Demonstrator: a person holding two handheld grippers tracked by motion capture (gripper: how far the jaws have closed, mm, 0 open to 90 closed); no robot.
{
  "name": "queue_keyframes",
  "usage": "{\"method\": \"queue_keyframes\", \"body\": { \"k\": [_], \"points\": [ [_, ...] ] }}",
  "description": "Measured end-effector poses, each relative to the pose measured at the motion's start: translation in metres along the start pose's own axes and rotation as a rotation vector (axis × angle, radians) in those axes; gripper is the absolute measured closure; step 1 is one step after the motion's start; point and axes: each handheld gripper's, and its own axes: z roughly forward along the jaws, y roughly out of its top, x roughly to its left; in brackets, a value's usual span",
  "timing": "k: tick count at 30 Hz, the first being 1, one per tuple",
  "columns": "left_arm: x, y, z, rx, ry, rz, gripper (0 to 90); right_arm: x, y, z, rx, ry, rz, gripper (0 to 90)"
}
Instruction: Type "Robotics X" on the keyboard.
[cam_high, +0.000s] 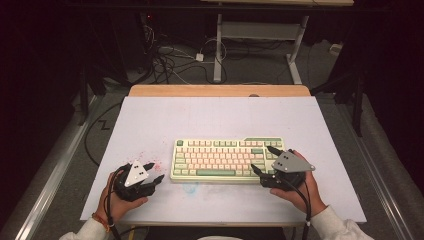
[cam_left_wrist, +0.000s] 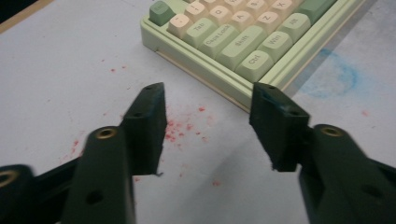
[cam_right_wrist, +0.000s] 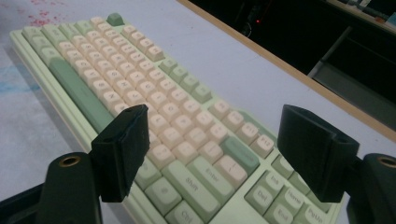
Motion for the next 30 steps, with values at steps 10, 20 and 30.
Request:
{"method": "queue_keyframes", "body": {
  "k": [10,20,30],
  "points": [
    [0.0,0.01,0.003,-0.002,-0.08,0.021,85.8,0.008,-0.023,-0.014,0.027,0.008,0.015,25.4],
    [0.0,0.039,0.012,-0.016,-0.104,0.05,87.8,0.011,-0.03,-0.015,0.065,0.007,-0.011,25.3],
    [-0.005,0.07,0.028,-0.021,-0.143,0.1,87.8,0.013,-0.032,-0.012,0.075,0.021,-0.02,25.3]
  ]
}}
